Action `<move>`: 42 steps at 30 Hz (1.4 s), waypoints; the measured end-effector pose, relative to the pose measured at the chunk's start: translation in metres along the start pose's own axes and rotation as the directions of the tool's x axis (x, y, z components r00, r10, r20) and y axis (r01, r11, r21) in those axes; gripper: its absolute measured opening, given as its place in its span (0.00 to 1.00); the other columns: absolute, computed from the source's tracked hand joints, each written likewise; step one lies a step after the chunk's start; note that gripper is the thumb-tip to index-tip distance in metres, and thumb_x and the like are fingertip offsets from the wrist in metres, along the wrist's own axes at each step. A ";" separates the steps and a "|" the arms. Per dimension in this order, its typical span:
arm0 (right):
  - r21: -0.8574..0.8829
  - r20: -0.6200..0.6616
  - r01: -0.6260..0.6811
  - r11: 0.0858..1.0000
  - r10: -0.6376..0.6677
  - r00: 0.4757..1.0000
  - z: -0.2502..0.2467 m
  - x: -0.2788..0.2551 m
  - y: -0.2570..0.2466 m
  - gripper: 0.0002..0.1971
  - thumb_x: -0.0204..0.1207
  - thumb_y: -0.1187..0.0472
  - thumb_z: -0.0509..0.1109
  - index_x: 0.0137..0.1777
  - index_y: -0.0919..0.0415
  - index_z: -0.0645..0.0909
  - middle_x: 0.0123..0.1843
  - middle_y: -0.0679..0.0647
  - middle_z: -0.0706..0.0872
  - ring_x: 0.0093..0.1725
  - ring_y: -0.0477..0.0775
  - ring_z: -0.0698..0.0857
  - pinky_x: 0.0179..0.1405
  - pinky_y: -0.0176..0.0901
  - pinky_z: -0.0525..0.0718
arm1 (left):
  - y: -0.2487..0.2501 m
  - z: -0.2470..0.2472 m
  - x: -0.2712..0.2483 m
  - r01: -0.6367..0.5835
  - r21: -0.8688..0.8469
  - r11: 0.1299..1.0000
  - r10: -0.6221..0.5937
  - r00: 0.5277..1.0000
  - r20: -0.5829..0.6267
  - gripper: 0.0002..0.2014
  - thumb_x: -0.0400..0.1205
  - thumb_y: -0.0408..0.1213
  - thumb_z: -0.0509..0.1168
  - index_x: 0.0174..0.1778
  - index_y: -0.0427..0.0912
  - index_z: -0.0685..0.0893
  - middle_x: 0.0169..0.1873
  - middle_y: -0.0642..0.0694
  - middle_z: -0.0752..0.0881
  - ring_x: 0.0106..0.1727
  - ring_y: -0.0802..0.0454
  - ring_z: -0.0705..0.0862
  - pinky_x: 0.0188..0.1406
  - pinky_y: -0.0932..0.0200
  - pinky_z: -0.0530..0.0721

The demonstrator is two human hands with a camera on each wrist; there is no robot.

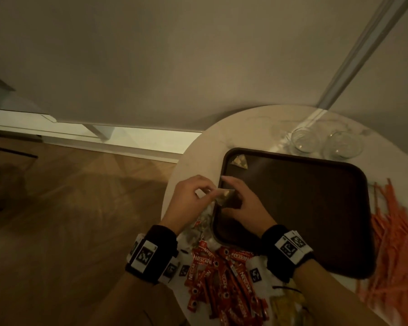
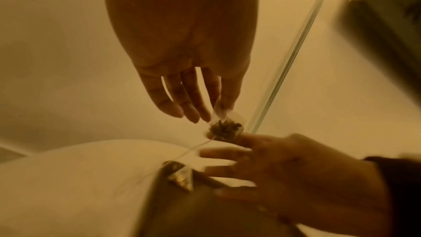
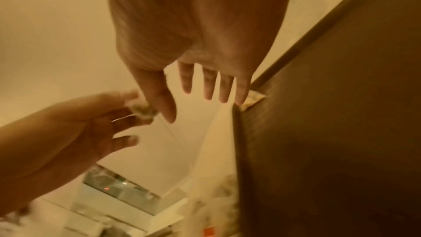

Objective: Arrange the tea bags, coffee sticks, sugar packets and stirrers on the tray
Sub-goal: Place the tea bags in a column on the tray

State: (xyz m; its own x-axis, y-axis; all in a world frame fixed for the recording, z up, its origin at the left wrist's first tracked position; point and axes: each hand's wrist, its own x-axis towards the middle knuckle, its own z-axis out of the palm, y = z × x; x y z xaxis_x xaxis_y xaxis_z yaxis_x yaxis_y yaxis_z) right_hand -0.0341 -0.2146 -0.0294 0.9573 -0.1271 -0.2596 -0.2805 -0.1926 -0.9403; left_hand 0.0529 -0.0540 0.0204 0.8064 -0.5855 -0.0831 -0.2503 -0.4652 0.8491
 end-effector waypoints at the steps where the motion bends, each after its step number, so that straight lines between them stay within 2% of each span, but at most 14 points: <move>1: 0.093 0.050 -0.008 0.996 0.004 0.999 0.007 -0.004 -0.009 0.31 0.70 0.65 0.78 0.74 0.55 0.77 0.73 0.49 0.80 0.71 0.44 0.79 0.71 0.40 0.76 | 0.008 0.000 -0.007 -0.027 -0.025 0.999 0.027 1.000 -0.006 0.04 0.79 0.42 0.74 0.39 0.48 0.88 0.42 0.56 0.88 0.45 0.57 0.86 0.37 0.65 0.83; 4: 0.327 0.100 -0.096 0.940 0.066 0.993 0.022 -0.022 -0.025 0.10 0.79 0.68 0.73 0.59 0.66 0.87 0.53 0.55 0.92 0.54 0.50 0.90 0.54 0.37 0.85 | 0.017 0.000 -0.021 -0.041 -0.134 0.990 0.034 0.998 -0.053 0.02 0.80 0.37 0.72 0.44 0.44 0.89 0.43 0.53 0.89 0.47 0.54 0.87 0.38 0.60 0.87; 7: 0.323 0.110 -0.182 0.929 0.154 0.982 0.024 -0.048 -0.022 0.10 0.82 0.64 0.69 0.50 0.70 0.89 0.45 0.59 0.93 0.46 0.56 0.91 0.51 0.41 0.87 | 0.016 0.000 -0.032 0.025 -0.242 0.970 -0.051 0.994 -0.100 0.02 0.81 0.37 0.71 0.45 0.43 0.88 0.45 0.52 0.90 0.49 0.53 0.88 0.43 0.54 0.89; 10: 0.366 0.145 -0.316 0.875 0.282 0.948 0.018 -0.075 -0.014 0.10 0.83 0.63 0.68 0.50 0.69 0.88 0.45 0.61 0.93 0.46 0.59 0.92 0.51 0.44 0.89 | 0.011 0.005 -0.042 0.077 -0.244 0.967 -0.104 0.990 -0.100 0.04 0.83 0.37 0.69 0.44 0.42 0.87 0.43 0.52 0.89 0.47 0.58 0.87 0.44 0.62 0.87; 14: 0.586 0.126 -0.443 0.679 0.463 0.877 0.013 -0.094 -0.002 0.11 0.85 0.67 0.62 0.57 0.70 0.85 0.51 0.66 0.92 0.49 0.63 0.92 0.54 0.50 0.90 | 0.007 0.014 -0.053 0.110 -0.216 0.970 -0.132 0.987 -0.092 0.05 0.83 0.36 0.69 0.44 0.39 0.86 0.39 0.53 0.88 0.43 0.63 0.87 0.40 0.70 0.84; 17: 0.717 0.079 -0.432 0.547 0.552 0.830 0.012 -0.096 0.005 0.13 0.87 0.67 0.58 0.60 0.71 0.83 0.53 0.67 0.91 0.53 0.64 0.91 0.59 0.56 0.88 | 0.009 0.025 -0.058 0.135 -0.217 0.967 -0.150 0.987 -0.054 0.05 0.83 0.37 0.68 0.46 0.39 0.85 0.41 0.54 0.88 0.44 0.64 0.87 0.42 0.67 0.87; 20: 0.807 0.032 -0.369 0.462 0.589 0.807 0.015 -0.094 0.004 0.14 0.87 0.67 0.57 0.60 0.72 0.83 0.56 0.68 0.90 0.55 0.64 0.91 0.58 0.55 0.88 | 0.012 0.040 -0.063 0.099 -0.185 0.978 -0.107 0.994 -0.037 0.04 0.83 0.38 0.69 0.45 0.42 0.86 0.42 0.53 0.88 0.44 0.61 0.87 0.44 0.62 0.88; 25: 0.933 0.099 -0.272 0.237 0.557 0.825 0.019 -0.093 -0.003 0.19 0.87 0.57 0.60 0.61 0.75 0.81 0.61 0.72 0.87 0.60 0.67 0.88 0.58 0.57 0.86 | 0.008 0.066 -0.067 -0.052 0.049 0.997 0.048 0.996 0.081 0.04 0.82 0.42 0.71 0.43 0.49 0.84 0.44 0.58 0.84 0.46 0.60 0.83 0.45 0.63 0.83; 27: 0.931 0.097 -0.274 0.240 0.561 0.822 0.018 -0.094 -0.003 0.18 0.86 0.57 0.62 0.59 0.75 0.81 0.58 0.71 0.88 0.55 0.65 0.90 0.57 0.56 0.87 | 0.005 0.073 -0.069 -0.075 0.117 0.990 0.060 0.990 0.130 0.04 0.80 0.44 0.72 0.44 0.50 0.83 0.46 0.58 0.82 0.48 0.63 0.81 0.48 0.63 0.82; 30: 0.889 0.080 -0.308 0.339 0.547 0.833 0.014 -0.100 0.000 0.17 0.87 0.61 0.60 0.62 0.75 0.82 0.58 0.69 0.89 0.56 0.63 0.90 0.50 0.49 0.90 | 0.005 0.074 -0.073 -0.052 0.014 0.999 0.048 0.982 0.185 0.08 0.76 0.46 0.74 0.47 0.50 0.85 0.48 0.59 0.83 0.50 0.62 0.83 0.48 0.67 0.83; 33: 0.853 0.074 -0.325 0.409 0.522 0.850 0.008 -0.106 0.007 0.16 0.87 0.64 0.57 0.61 0.74 0.83 0.60 0.68 0.89 0.61 0.64 0.88 0.63 0.57 0.86 | 0.009 0.072 -0.076 0.073 -0.117 0.990 -0.049 0.979 0.199 0.06 0.81 0.47 0.70 0.49 0.49 0.86 0.46 0.56 0.87 0.48 0.63 0.85 0.48 0.68 0.84; 35: 0.843 0.065 -0.330 0.425 0.529 0.846 0.007 -0.109 0.012 0.17 0.88 0.64 0.56 0.62 0.74 0.82 0.60 0.68 0.89 0.62 0.65 0.88 0.66 0.60 0.84 | 0.004 0.071 -0.076 0.131 -0.079 0.988 -0.117 0.980 0.159 0.08 0.85 0.47 0.64 0.48 0.49 0.86 0.42 0.55 0.87 0.45 0.65 0.85 0.47 0.71 0.83; 38: 0.823 0.040 -0.339 0.456 0.549 0.835 0.005 -0.111 0.016 0.16 0.88 0.63 0.57 0.63 0.73 0.82 0.58 0.67 0.90 0.60 0.64 0.89 0.58 0.55 0.88 | -0.006 0.074 -0.077 0.211 -0.010 0.978 -0.206 0.964 0.166 0.08 0.86 0.44 0.64 0.46 0.48 0.87 0.39 0.55 0.87 0.42 0.66 0.84 0.43 0.74 0.80; 42: 0.800 -0.011 -0.317 0.509 0.542 0.840 0.002 -0.115 0.016 0.16 0.87 0.61 0.58 0.63 0.69 0.84 0.58 0.62 0.91 0.58 0.58 0.90 0.50 0.44 0.89 | -0.009 0.084 -0.081 0.376 -0.142 0.916 -0.317 0.893 0.319 0.14 0.84 0.51 0.65 0.46 0.45 0.89 0.39 0.52 0.90 0.39 0.61 0.88 0.41 0.71 0.82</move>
State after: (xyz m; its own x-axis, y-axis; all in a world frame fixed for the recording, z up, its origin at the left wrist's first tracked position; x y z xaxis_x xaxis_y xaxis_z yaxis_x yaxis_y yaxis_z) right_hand -0.1485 -0.2014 -0.0151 0.6514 -0.2224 -0.7254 -0.3909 0.7210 -0.5721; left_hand -0.0554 -0.0580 -0.0238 0.6284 -0.5877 -0.5096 0.1498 -0.5514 0.8207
